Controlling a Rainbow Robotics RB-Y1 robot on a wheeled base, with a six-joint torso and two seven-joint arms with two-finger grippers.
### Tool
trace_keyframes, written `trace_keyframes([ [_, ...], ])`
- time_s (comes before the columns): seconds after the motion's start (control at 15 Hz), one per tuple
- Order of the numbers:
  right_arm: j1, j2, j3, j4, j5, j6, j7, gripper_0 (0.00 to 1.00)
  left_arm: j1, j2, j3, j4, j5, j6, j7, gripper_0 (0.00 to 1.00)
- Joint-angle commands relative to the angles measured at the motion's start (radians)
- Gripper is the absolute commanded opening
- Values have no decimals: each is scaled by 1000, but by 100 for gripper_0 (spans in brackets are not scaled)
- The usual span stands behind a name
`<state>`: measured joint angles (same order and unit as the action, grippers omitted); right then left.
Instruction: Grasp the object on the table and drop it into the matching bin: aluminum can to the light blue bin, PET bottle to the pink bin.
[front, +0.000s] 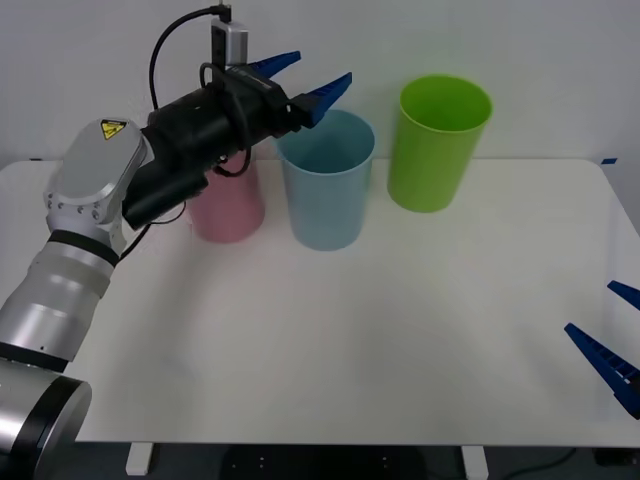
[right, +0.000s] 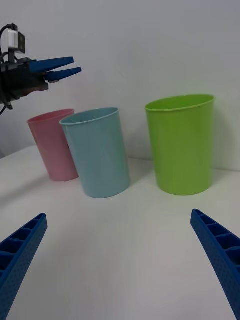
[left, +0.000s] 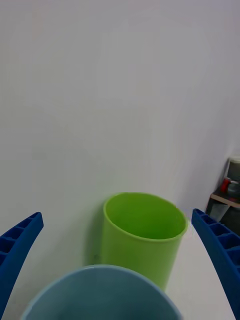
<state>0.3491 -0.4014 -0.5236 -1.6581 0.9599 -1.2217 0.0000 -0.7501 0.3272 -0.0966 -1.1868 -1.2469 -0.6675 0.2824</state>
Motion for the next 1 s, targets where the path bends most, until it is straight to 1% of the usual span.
trace_keyframes([
  [0.07, 0, 0, 0, 0, 0, 0, 0, 100, 34, 36, 1, -34, 44, -63, -11, 100],
  [0.27, 0, 0, 0, 0, 0, 0, 0, 100, 112, 55, 1, -128, 89, -81, -23, 100],
  [0.4, 0, 0, 0, 0, 0, 0, 0, 100, 169, 58, 18, -185, 95, -84, -25, 100],
  [0.53, 0, 0, 0, 0, 0, 0, 0, 100, 250, 59, 64, -252, 103, -96, -28, 100],
  [0.67, 0, 0, 0, 0, 0, 0, 0, 100, 334, 69, 130, -312, 103, -132, -31, 100],
  [1.0, 0, 0, 0, 0, 0, 0, 0, 100, 505, 101, 290, -419, 99, -216, -40, 100],
])
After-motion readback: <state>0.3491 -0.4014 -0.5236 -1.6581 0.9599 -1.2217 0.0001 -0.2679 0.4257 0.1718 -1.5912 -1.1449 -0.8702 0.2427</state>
